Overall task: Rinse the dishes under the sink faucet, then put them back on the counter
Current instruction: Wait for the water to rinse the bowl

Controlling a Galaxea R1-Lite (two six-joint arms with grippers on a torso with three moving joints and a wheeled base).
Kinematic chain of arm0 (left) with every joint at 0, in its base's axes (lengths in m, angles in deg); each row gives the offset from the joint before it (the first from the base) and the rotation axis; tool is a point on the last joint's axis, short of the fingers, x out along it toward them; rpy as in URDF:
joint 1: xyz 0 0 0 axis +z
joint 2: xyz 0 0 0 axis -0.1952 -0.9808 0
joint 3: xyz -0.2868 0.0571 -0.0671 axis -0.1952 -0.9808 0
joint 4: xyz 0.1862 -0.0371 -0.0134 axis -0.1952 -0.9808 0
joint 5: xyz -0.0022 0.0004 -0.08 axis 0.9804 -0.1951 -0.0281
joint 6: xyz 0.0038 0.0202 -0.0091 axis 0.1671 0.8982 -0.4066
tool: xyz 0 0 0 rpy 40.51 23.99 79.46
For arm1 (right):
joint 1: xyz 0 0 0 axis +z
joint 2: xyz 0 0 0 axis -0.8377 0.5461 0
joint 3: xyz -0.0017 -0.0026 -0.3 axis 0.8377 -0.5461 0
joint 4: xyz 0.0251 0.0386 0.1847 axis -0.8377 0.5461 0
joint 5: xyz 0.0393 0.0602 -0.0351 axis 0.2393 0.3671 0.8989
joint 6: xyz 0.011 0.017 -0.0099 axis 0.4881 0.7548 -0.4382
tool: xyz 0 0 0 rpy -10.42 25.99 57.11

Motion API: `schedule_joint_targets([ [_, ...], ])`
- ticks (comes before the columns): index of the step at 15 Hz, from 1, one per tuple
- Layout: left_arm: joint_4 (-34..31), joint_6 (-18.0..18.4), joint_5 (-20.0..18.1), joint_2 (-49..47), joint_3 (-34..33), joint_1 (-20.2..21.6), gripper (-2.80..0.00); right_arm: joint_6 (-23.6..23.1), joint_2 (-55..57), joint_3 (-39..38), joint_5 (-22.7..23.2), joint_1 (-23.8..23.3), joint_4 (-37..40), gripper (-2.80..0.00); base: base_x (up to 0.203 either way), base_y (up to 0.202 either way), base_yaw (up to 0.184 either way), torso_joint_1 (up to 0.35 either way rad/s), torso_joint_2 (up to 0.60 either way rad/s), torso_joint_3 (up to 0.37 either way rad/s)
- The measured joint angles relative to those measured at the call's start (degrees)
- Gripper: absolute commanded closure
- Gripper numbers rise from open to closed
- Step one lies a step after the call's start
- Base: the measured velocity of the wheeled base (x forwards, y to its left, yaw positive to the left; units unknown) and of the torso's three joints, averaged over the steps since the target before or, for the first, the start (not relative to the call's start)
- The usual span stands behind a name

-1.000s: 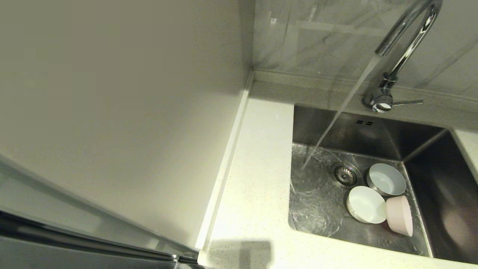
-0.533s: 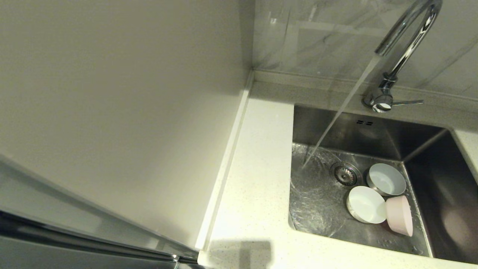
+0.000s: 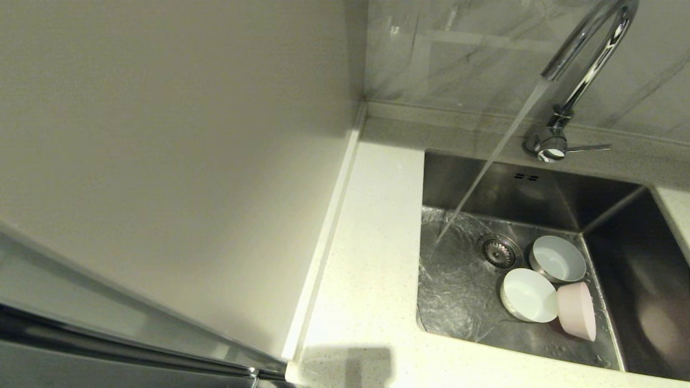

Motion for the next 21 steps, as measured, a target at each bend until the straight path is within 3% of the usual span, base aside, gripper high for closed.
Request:
schedule_joint_targets([
  [21, -0.01, 0.0, -0.01, 0.0, 0.0, 0.0, 0.0, 0.02, 0.04, 0.0, 0.05, -0.02, -0.02, 0.0, 0.0, 0.0, 0.0, 0.0, 0.0, 0.0],
])
